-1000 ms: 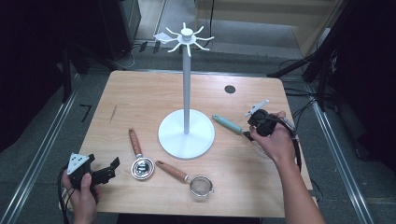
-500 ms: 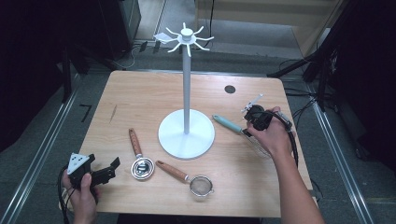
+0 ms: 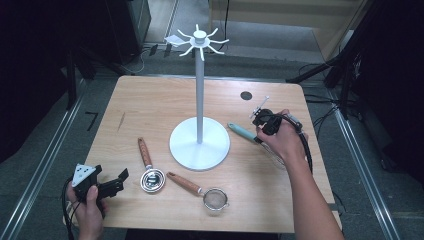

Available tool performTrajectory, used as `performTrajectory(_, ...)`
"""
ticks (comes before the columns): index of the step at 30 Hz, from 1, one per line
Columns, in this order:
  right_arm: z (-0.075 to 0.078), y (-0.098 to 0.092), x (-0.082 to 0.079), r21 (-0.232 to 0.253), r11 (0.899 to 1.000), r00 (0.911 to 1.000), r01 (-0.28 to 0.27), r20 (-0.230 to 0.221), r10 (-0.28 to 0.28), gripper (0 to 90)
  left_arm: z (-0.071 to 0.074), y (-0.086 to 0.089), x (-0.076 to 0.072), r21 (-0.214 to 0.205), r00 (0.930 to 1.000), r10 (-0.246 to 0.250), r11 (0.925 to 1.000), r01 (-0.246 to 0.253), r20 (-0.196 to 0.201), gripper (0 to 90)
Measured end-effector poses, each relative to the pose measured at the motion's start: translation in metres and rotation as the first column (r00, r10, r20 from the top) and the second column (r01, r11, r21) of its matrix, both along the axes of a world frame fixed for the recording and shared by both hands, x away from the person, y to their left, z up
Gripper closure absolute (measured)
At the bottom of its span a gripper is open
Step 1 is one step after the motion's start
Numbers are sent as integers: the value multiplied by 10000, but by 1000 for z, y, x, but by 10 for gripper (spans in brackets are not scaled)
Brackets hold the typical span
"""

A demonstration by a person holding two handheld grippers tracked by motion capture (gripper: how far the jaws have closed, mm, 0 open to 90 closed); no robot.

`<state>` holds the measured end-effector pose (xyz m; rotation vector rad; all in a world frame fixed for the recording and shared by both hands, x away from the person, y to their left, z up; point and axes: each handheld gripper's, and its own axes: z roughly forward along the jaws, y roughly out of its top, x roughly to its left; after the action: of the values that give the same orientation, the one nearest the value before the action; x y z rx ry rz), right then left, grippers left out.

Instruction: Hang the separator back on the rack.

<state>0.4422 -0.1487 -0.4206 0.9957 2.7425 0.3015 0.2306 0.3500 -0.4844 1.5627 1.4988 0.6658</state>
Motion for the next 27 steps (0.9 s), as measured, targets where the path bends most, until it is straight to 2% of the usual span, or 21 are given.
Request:
performTrajectory(13,-4,13,10,-188,9993,9983,-317,-495,307,538,0,0,0,26,10000,-28,10000,28,-32,0)
performTrajectory(14,-6,14,11,-358,9988,9977,-348,-591,326,543,0,0,0,10,10000,-28,10000,28,-25,0)
performTrajectory(22,-14,23,19,-796,9951,9960,-583,-715,526,620,0,0,0,-21,10000,-38,10000,38,-24,0)
performTrajectory(27,-17,29,23,-941,9928,9947,-747,-770,676,644,0,1,0,-48,10000,-33,10000,33,-7,0)
